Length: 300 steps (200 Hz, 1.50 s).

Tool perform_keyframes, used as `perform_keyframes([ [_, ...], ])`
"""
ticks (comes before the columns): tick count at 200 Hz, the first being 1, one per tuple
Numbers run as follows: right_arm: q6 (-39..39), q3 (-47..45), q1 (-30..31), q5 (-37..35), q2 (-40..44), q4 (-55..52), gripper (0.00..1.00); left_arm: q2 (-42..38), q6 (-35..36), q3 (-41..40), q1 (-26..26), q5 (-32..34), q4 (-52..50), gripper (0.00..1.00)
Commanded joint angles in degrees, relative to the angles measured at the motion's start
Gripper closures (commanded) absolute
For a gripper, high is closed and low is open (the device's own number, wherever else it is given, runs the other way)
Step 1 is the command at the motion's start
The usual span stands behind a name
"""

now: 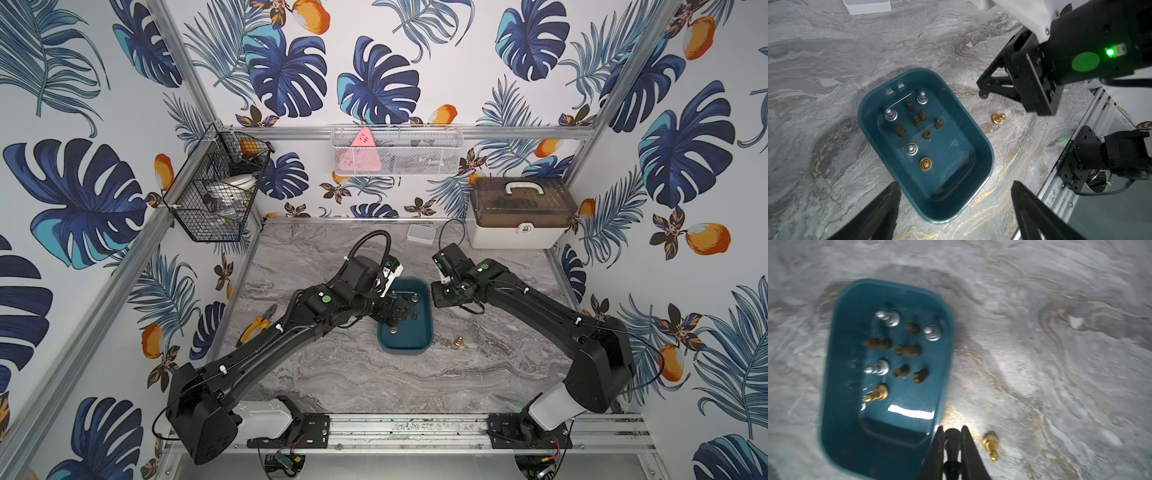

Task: Put the chess pieces into the storage box
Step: Place the chess piece in the storage box.

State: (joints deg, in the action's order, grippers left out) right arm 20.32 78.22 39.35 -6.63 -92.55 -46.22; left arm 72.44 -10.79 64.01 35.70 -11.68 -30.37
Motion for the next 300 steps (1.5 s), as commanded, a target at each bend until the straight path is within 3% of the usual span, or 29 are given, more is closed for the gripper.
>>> perform_keyframes([
  [1,-0.67,3.19,4.38,0.55,-2.84,-2.08,0.91,-2.02,-1.57,-1.84,-3.27,-2.97,-0.83,0.13],
  [30,-1.39,5.58,8.79,1.77,-7.29,-1.28,0.91,-4.13,-3.31,-5.27,-7.82,-4.04,-1.12,0.14],
  [74,-2.33,5.11,11.64,2.11,-12.45,1.03,0.9,-5.47,-2.66,-7.39,-8.47,-1.75,-2.63,0.14],
  [142,-1.69,4.68,11.54,0.29,-17.73,4.0,0.9,-5.08,-2.97,-8.78,-8.46,-0.86,-1.34,0.14],
  [300,-1.09,2.49,11.1,-3.28,-20.3,10.0,0.9,-4.92,-2.4,-8.88,-8.46,-2.48,-0.5,0.14],
])
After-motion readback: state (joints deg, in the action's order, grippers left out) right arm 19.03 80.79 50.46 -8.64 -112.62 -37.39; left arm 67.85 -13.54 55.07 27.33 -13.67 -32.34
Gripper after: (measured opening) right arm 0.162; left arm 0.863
